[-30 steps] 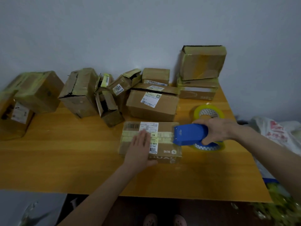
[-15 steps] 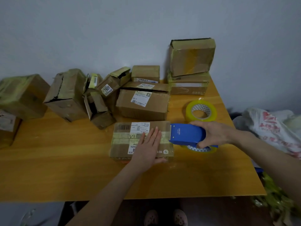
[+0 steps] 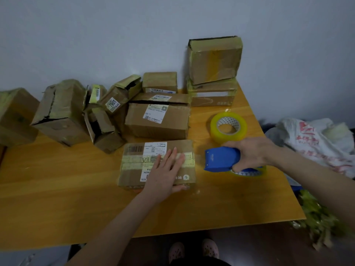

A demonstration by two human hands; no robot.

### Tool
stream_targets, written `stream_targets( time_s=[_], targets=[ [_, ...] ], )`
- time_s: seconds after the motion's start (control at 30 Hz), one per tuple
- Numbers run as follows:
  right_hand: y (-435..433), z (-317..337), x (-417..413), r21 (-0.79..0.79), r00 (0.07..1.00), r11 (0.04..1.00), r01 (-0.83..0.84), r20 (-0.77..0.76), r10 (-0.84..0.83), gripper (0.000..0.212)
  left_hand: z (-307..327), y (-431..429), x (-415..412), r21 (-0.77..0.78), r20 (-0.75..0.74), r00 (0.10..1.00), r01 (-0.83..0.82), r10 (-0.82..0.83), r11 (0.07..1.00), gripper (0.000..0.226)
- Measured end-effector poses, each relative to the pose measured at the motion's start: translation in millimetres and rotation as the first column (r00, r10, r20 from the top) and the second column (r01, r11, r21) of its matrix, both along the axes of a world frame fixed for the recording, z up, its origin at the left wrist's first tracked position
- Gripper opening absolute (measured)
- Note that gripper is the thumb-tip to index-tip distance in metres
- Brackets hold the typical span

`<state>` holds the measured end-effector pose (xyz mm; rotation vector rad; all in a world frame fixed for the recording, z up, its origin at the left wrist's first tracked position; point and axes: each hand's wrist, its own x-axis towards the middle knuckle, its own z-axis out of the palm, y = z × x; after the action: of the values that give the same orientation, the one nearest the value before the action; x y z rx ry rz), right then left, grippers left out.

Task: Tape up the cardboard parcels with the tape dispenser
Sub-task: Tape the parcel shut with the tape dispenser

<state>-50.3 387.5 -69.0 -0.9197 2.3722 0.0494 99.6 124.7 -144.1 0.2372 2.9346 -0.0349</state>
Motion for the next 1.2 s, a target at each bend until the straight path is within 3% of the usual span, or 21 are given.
stream_targets(
  time_s=[0.53,0.7,0.8,0.87,0.97,1.07,1.2],
  targets=[
    [-83.1,5.4,-13.5,0.247,0.997,0.967,-0.061,0.065,0.046,0.076,-0.8,1.9,3.5,0.018,-0.014,0.999,0.029,-0.029,0.999,0.095],
    [-62.6,3.0,-19.9,0.1,0.972,0.991,0.094,0.204,-0.113,0.078,5.8,-0.8,5.0,0.055,0.016,1.0,-0.013,0.012,0.998,0.092],
    [-43.7,13.6,-24.5,-0.068,0.925,0.957,0.28,0.286,-0.25,0.067,18.5,18.6,-2.9,0.125,0.023,0.985,-0.17,0.168,0.978,0.089],
    [-32.1,14.8,-21.0,-0.206,0.859,0.867,0.454,0.361,-0.364,0.053,24.1,34.8,-13.8,0.099,0.011,0.966,-0.26,0.26,0.961,0.082],
    [-18.1,2.4,-8.6,-0.344,0.705,0.636,0.691,0.516,-0.487,0.031,25.9,53.2,-23.1,0.034,-0.01,0.942,-0.335,0.336,0.941,0.064],
    [-11.8,-22.2,11.3,-0.339,0.533,0.419,0.842,0.642,-0.551,0.035,25.2,55.8,-21.4,0.071,-0.006,0.942,-0.334,0.335,0.94,0.056],
    [-5.4,-52.1,36.8,-0.229,0.32,0.228,0.946,0.768,-0.555,0.043,29.8,25.6,-12.4,0.18,-0.036,0.945,-0.315,0.326,0.932,0.06]
  ],
)
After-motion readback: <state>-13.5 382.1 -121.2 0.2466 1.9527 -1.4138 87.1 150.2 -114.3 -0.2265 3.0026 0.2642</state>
